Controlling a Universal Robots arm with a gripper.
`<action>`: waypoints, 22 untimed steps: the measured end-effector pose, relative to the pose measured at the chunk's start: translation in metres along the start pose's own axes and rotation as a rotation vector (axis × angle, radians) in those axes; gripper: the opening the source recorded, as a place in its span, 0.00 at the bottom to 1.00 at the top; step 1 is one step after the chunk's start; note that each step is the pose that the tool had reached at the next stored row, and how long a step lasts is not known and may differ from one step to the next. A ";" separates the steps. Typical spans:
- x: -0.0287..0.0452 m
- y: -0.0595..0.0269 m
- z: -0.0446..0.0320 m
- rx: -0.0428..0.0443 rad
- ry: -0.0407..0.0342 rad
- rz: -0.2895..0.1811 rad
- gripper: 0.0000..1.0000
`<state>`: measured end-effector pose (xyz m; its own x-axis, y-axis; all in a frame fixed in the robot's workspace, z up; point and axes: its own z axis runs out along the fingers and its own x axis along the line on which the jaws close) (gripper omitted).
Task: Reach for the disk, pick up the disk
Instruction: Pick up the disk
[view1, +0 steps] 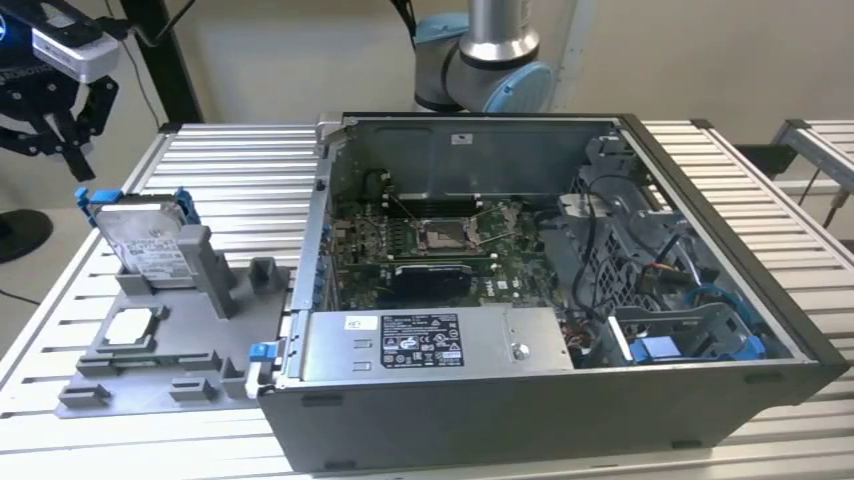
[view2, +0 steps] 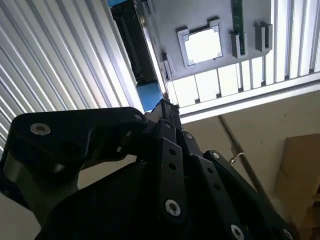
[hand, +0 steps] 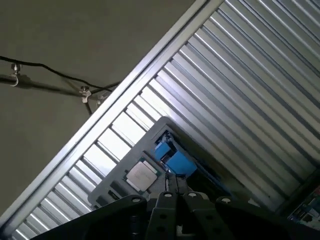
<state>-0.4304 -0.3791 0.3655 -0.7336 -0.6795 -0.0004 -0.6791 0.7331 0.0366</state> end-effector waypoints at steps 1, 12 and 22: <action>0.0000 0.0000 0.0000 0.0000 0.0007 -0.018 0.00; 0.0000 0.0000 0.0000 0.0014 0.0066 -0.218 0.00; 0.0000 0.0000 0.0000 0.0012 0.0130 -0.400 0.00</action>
<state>-0.4304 -0.3791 0.3655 -0.4110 -0.9116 -0.0017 -0.9111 0.4107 0.0349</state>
